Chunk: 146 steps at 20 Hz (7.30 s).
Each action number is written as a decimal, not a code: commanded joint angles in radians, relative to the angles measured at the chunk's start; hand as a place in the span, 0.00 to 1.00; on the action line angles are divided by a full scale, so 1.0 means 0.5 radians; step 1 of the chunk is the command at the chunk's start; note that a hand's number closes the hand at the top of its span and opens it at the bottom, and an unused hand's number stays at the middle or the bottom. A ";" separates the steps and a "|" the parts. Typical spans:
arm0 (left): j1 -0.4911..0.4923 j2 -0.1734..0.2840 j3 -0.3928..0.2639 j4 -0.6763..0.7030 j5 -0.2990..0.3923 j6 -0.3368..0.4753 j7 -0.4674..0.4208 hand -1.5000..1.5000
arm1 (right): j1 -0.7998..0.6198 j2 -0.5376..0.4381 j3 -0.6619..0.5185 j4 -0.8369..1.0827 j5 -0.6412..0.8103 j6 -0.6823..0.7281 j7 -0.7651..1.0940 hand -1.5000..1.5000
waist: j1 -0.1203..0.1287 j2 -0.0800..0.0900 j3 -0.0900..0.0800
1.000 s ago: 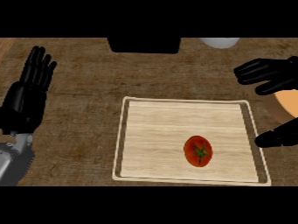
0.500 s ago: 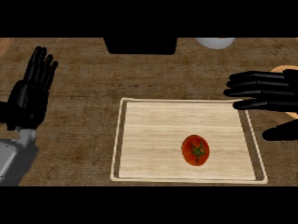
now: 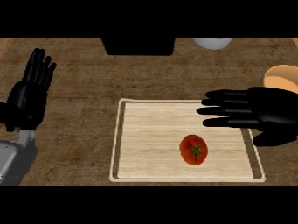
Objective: Pick the tomato from the tray and place it in the pot
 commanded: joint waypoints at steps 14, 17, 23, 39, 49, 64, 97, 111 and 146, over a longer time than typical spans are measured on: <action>0.021 -0.152 0.146 0.076 -0.194 -0.123 -0.014 0.50 | 0.118 0.357 0.067 0.173 0.454 0.029 -0.177 0.00 | -0.008 0.000 0.000; 0.058 -0.130 0.199 0.035 -0.184 -0.192 0.000 0.50 | 0.240 0.440 0.147 0.096 0.557 -0.065 -0.166 0.00 | -0.009 -0.002 0.000; 0.097 -0.179 0.272 0.029 -0.232 -0.265 -0.041 0.50 | 0.279 0.431 -0.009 0.047 0.741 -0.042 -0.043 0.00 | -0.013 -0.003 0.000; -0.086 -0.322 0.361 0.154 -0.365 -0.309 0.060 0.50 | 0.407 0.913 0.140 0.297 1.176 -0.190 -0.088 0.00 | -0.024 -0.001 0.000; 0.091 -0.305 0.361 -0.145 -0.368 -0.322 0.171 0.50 | 0.360 0.997 0.218 0.497 1.290 -0.496 -0.407 1.00 | -0.004 -0.003 0.001; 0.017 -0.303 0.398 -0.081 -0.408 -0.303 0.164 0.50 | 0.327 1.267 -0.618 0.477 1.354 -0.481 0.793 1.00 | -0.070 0.028 -0.007; -0.048 -0.404 0.328 -0.085 -0.484 -0.236 0.244 0.50 | -1.000 1.299 -1.634 0.896 2.824 -0.646 3.893 1.00 | -0.018 -0.007 0.000; 0.008 -0.412 0.375 -0.178 -0.502 -0.275 0.283 0.50 | -0.311 1.069 -1.734 0.374 2.354 -0.756 3.458 1.00 | -0.022 -0.006 0.001; 0.193 -0.460 0.418 -0.179 -0.519 -0.417 0.120 0.50 | -0.056 1.003 -2.230 0.265 0.880 -1.898 2.828 0.00 | -0.021 -0.011 0.001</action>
